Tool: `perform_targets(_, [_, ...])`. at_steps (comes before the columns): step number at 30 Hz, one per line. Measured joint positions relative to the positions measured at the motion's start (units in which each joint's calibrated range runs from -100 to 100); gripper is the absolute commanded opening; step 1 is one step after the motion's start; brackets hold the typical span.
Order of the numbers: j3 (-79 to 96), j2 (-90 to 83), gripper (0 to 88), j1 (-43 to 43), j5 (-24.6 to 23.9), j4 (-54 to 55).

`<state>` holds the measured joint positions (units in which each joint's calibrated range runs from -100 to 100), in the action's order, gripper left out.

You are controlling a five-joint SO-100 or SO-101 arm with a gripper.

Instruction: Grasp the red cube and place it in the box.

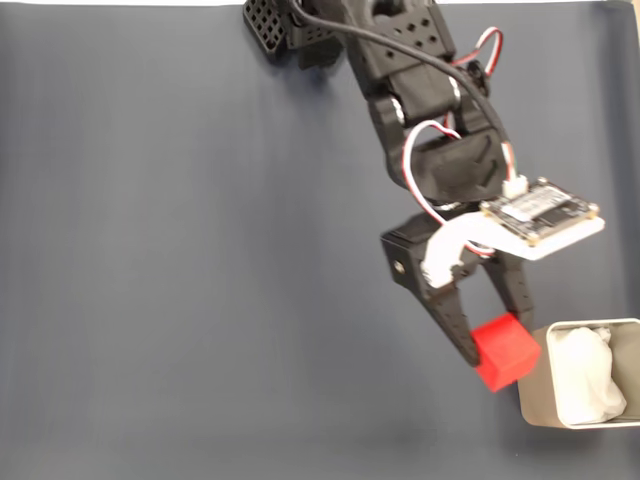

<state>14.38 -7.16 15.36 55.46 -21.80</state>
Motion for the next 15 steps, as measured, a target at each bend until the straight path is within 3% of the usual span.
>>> perform_targets(15, [-12.7, 12.8, 0.0, 6.1, -0.4, 0.0])
